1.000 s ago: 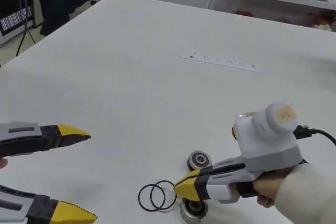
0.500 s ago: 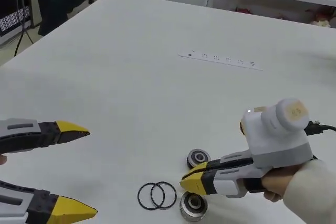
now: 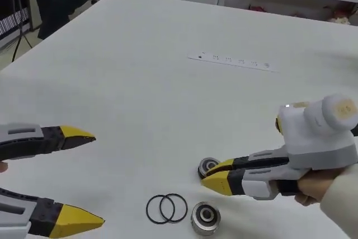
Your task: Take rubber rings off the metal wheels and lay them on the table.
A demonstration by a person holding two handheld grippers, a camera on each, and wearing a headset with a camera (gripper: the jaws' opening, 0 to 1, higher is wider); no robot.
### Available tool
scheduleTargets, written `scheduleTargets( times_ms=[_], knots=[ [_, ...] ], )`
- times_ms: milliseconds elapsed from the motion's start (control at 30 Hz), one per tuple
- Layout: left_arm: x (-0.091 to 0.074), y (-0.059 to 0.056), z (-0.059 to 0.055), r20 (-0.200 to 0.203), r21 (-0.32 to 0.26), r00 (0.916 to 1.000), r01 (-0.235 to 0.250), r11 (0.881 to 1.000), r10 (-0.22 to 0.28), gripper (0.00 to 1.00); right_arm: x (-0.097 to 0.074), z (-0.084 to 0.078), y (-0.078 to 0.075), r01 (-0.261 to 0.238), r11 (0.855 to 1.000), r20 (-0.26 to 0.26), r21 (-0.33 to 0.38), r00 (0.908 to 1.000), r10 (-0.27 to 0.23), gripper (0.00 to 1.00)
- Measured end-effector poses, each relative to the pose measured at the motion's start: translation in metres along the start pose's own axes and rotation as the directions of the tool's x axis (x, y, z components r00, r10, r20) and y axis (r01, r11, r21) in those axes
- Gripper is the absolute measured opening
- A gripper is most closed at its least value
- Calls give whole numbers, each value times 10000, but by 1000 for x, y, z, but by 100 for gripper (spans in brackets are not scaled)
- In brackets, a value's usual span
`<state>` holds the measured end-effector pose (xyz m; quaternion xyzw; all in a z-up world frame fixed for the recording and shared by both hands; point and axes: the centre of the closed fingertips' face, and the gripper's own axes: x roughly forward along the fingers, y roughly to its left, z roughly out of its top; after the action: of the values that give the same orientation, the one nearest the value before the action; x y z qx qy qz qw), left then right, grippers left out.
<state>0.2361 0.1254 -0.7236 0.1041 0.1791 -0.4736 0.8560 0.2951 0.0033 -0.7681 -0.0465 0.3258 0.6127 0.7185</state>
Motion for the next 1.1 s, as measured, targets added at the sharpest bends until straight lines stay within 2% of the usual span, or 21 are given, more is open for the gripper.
scheduleTargets(
  times_ms=[300,700,1100],
  knots=[
    [3,0,12,-24,209,9998,198,9996,-197,75,-16,6,-7,201,9994,554,-297,9983,-184,11],
    [11,9,25,-42,541,9994,332,9980,-330,75,-25,-1,-20,747,9969,694,-230,9949,-729,19],
    [33,13,44,0,1009,9970,764,9920,-768,73,-30,-16,-30,1080,9941,701,-67,9918,-1073,21]
  ],
)
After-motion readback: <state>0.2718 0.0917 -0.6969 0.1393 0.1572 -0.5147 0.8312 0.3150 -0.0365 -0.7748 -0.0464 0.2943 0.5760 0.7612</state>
